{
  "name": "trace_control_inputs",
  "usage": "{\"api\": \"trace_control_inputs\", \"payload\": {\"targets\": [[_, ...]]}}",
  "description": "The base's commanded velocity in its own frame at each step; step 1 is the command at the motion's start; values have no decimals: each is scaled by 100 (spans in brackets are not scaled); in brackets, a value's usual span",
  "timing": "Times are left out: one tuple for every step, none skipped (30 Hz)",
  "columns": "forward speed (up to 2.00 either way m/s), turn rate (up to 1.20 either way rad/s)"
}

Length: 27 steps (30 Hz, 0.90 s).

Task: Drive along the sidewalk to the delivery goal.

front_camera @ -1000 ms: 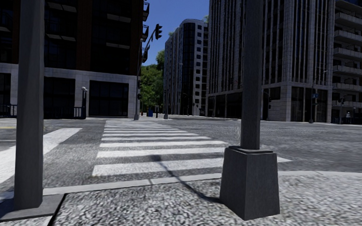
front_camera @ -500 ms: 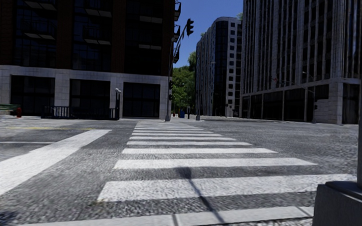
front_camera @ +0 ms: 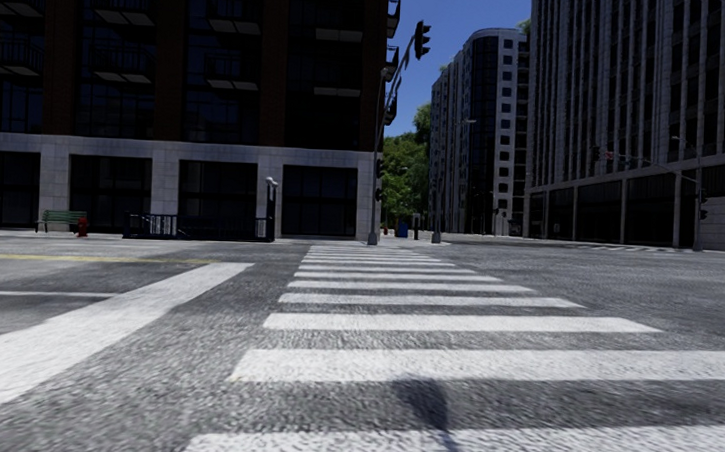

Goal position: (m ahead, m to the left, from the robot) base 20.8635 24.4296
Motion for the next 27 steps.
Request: {"api": "trace_control_inputs", "payload": {"targets": [[157, 1], [157, 1], [157, 1], [157, 1], [157, 1], [157, 1], [157, 1], [157, 1], [157, 1], [157, 1], [157, 0], [157, 0], [157, 0], [157, 0], [157, 0], [157, 0], [157, 0], [157, 0], [157, 0], [157, 0], [157, 0], [157, 0], [157, 0], [157, 0], [157, 0], [157, 0], [157, 0]]}}
